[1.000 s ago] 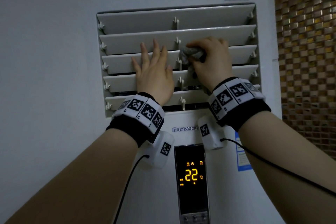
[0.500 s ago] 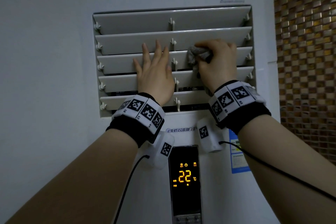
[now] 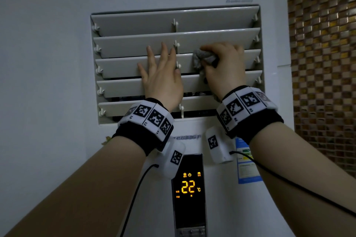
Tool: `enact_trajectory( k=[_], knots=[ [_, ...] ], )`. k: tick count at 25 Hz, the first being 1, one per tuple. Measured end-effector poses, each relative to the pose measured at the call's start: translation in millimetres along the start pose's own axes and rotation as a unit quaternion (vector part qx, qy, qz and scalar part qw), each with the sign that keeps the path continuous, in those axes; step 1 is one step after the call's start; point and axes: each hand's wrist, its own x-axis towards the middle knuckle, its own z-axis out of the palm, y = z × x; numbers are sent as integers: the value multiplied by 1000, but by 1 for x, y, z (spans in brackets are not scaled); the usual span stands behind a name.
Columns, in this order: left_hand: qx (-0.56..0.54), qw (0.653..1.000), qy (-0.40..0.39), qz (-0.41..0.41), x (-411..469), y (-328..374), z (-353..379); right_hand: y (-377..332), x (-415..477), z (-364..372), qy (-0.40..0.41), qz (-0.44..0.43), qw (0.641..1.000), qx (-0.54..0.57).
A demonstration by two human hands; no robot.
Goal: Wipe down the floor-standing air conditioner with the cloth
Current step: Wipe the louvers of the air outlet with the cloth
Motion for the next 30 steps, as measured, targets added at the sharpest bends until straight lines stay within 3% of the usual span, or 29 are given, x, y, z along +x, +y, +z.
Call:
enact_trajectory(
  k=[2, 6, 11, 15, 20, 25, 28, 30],
  knots=[
    [9, 1000, 4, 3, -1, 4, 3, 3, 1, -1, -19, -30, 999, 7],
    [20, 1000, 7, 4, -1, 6, 6, 18, 2, -11, 36, 43, 998, 12],
    [39, 999, 5, 21, -4, 15, 11, 21, 3, -11, 0, -23, 1000, 6],
    [40, 999, 0, 9, -4, 16, 10, 34, 4, -19, 39, 49, 998, -3],
    [40, 999, -1, 5, -2, 28, 15, 26, 2, -14, -9, -36, 999, 10],
    [24, 1000, -7, -4, -2, 29, 14, 35, 3, -20, 42, 38, 998, 22],
    [14, 1000, -6, -10, -2, 34, 14, 30, 1, -16, -5, -33, 999, 15],
    [2, 1000, -8, -10, -1, 36, 15, 38, 4, -24, -19, -33, 999, 16]
  ],
)
